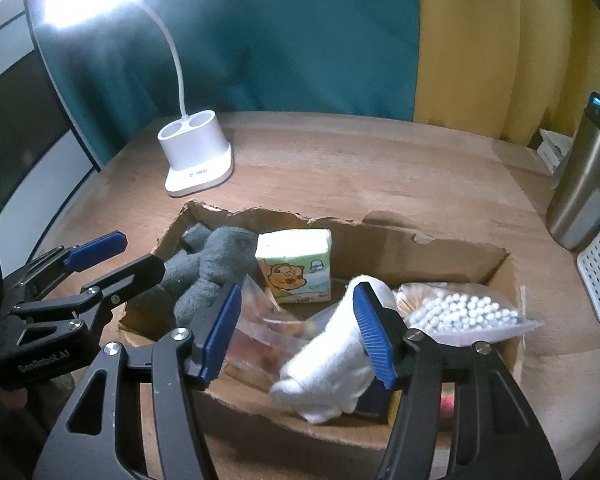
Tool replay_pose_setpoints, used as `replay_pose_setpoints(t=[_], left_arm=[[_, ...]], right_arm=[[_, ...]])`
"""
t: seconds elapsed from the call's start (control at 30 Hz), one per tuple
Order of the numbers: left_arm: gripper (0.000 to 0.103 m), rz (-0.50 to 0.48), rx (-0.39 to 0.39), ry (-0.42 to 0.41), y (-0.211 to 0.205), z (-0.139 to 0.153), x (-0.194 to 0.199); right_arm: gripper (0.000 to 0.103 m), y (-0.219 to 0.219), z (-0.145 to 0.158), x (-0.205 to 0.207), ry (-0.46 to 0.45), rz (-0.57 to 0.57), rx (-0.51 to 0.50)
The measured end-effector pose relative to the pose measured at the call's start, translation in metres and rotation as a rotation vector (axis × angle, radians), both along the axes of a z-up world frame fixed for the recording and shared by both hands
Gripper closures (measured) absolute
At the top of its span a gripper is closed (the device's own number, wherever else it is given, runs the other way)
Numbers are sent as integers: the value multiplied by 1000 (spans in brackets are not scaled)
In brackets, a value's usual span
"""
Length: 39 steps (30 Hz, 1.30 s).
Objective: Organize objects
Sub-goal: 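Lower the tissue pack into the box and open the right gripper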
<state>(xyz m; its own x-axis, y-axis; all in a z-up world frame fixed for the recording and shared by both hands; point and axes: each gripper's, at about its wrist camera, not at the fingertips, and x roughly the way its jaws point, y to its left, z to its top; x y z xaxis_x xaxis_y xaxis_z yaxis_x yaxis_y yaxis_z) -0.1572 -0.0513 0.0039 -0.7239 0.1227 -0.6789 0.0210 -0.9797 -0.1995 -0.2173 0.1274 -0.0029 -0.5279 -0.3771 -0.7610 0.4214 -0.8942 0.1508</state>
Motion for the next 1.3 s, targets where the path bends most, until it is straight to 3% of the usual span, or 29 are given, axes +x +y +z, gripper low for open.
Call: replay_pose_setpoints(t=[0.5,0.73,0.9,0.97,1.03,1.1,1.3], left_arm=[[31,-20,-22,29,22,15,23],[31,-33,-13,39,36,19,35],[31,-21,-59,42,46,21,43],[31,-18,-67,45,49,22,46],[26,-13,-73,40,52,22,48],[9,-16,-73,40,55,21,51],[7,-26,-92,41,71,21,59]], right_arm=[[41,25,10,28,39,-29,-4],[34,44,15,41,59,-57,-15],[33,56,17,49,75,-78,-8],[25,61,17,53,85,-87,-6],[25,66,17,57,91,-96,-5],[25,71,15,61,92,-100,-5],[25,84,7,69,80,-103,-1]])
